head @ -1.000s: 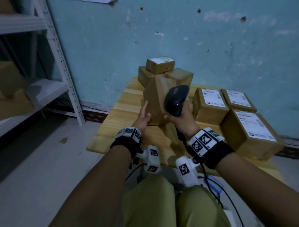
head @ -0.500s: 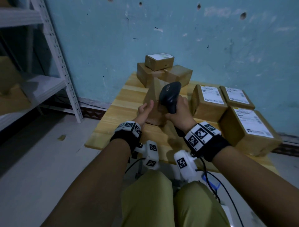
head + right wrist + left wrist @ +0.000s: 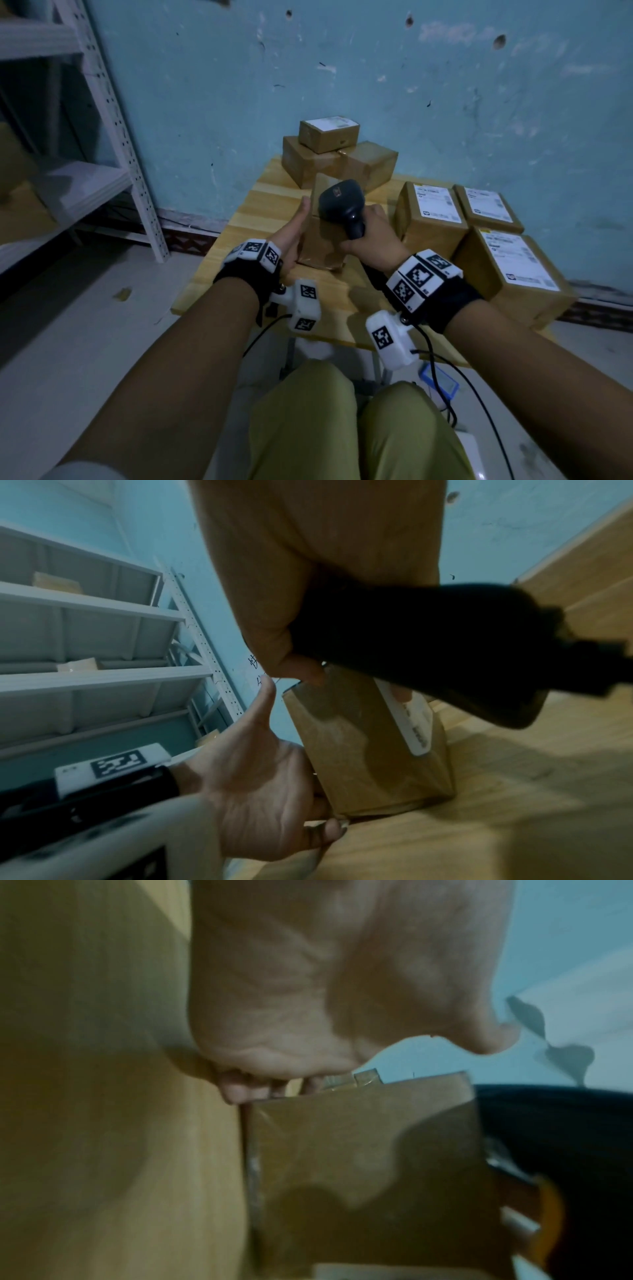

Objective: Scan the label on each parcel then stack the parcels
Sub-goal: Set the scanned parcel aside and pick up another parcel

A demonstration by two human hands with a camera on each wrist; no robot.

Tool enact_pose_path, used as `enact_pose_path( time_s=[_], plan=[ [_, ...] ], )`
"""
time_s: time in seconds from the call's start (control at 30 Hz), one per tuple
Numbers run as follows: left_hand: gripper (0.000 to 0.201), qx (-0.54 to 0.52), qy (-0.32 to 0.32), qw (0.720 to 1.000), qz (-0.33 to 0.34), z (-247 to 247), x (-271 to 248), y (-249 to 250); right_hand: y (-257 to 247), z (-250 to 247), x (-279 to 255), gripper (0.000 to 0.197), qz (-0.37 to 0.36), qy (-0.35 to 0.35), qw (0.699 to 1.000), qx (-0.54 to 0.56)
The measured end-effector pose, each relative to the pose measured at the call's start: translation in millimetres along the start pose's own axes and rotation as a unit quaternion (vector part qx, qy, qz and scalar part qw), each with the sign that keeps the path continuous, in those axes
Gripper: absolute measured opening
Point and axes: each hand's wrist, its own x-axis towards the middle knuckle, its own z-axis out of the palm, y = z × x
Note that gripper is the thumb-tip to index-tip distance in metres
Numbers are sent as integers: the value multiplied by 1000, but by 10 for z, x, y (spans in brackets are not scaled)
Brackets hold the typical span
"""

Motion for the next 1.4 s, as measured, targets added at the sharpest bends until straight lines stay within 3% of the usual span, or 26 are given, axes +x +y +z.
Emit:
enact_pose_path(
  time_s=[0.13,0.23,0.33,0.43,0.5,0.7,0.8,1.0,1.07,1.1,1.13,1.2,1.23,1.4],
  plan=[
    [69,-2,38,999,-14,87,34,61,8,-23,-32,51,3,5,999,34],
    [60,-26,69,997,-19,113,17,88,30,-20,-59,41,19,12,986,162],
    [62,-83,63,994,-41,2,44,46,65,-38,-55,19,86,43,935,341],
    [66,-145,15,988,-56,-65,33,-21,132,-43,-9,30,149,39,864,480],
    [67,-179,-6,982,-64,-75,-11,-53,163,-50,17,35,182,37,847,498],
    [62,-206,-11,976,-71,-75,-51,-93,181,-54,22,2,176,43,847,500],
    [54,-216,-6,976,-39,-67,-49,-83,154,-47,7,11,156,47,847,507],
    [70,-201,57,976,64,-47,44,-49,117,-50,-15,35,151,54,838,522],
    [61,-227,59,969,79,0,65,-42,102,-37,-19,37,154,58,846,508],
    [56,-219,64,970,84,33,64,-42,99,-25,-20,37,154,64,851,497],
    [65,-206,70,972,84,64,90,-60,98,-16,-18,37,153,71,856,488],
    [107,-186,86,976,70,116,171,-123,95,-6,-8,37,146,73,862,480],
    [113,-176,99,977,72,145,181,-134,96,1,-1,38,141,70,864,478],
    [95,-227,111,966,51,101,314,-236,100,38,8,39,115,63,879,459]
  ],
)
